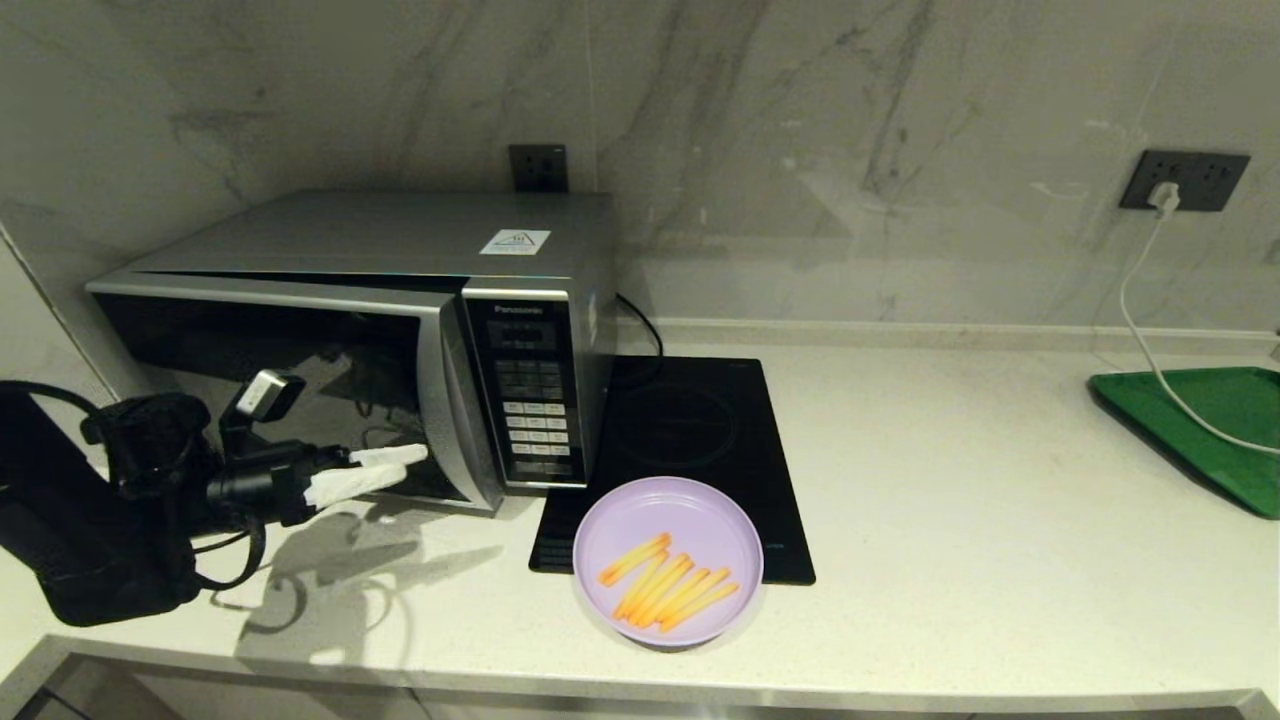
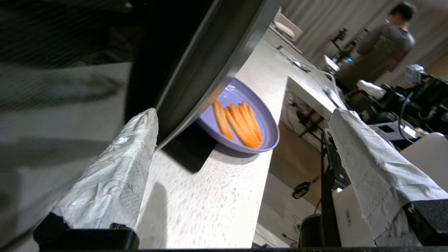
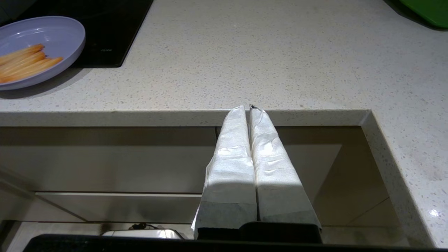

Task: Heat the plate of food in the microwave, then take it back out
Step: Open the microwave oven

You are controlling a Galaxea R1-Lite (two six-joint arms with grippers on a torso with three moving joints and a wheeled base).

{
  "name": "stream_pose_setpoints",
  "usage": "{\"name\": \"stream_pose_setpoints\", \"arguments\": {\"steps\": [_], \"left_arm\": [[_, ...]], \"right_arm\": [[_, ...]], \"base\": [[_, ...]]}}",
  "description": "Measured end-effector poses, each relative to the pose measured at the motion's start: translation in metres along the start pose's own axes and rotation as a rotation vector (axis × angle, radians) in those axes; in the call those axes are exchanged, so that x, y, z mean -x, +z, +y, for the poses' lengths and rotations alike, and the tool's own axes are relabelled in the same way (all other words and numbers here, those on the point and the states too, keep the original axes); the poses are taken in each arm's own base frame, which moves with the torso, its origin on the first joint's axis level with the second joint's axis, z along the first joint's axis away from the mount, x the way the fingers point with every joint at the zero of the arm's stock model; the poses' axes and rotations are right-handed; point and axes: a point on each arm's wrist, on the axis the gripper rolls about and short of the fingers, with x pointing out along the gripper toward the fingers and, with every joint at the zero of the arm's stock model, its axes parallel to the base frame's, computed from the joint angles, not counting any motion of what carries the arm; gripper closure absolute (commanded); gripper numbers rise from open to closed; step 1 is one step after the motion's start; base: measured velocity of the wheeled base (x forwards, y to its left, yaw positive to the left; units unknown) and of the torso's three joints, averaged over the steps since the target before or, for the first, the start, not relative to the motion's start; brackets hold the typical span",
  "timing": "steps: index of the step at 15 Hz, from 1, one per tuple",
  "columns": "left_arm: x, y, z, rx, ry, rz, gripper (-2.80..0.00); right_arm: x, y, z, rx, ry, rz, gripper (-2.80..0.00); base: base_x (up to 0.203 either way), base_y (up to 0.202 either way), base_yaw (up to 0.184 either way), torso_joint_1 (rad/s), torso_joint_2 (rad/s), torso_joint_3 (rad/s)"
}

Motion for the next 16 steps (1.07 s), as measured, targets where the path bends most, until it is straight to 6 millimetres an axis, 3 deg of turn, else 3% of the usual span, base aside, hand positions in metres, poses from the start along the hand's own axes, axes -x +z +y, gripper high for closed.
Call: {"name": "stream_pose_setpoints", "arguments": {"steps": [5, 8, 12, 16], "left_arm": [[0.053, -0.01, -0.015, -0.054, 0.138, -0.071, -2.8], [0.065, -0.011, -0.032, -0.068, 0.18, -0.091, -2.8], [0.063, 0.027, -0.076, -0.097, 0.195, -0.109, -2.8], [0.059, 0.087, -0.131, -0.067, 0.174, -0.127, -2.8]], "right_arm": [[0.0, 0.0, 0.0, 0.0, 0.0, 0.0, 0.0], [0.0, 0.0, 0.0, 0.0, 0.0, 0.0, 0.0], [0.0, 0.0, 0.0, 0.0, -0.001, 0.0, 0.0], [0.0, 0.0, 0.0, 0.0, 0.0, 0.0, 0.0]], "base": [[0.0, 0.0, 0.0, 0.0, 0.0, 0.0], [0.0, 0.0, 0.0, 0.0, 0.0, 0.0], [0.0, 0.0, 0.0, 0.0, 0.0, 0.0], [0.0, 0.0, 0.0, 0.0, 0.0, 0.0]]}}
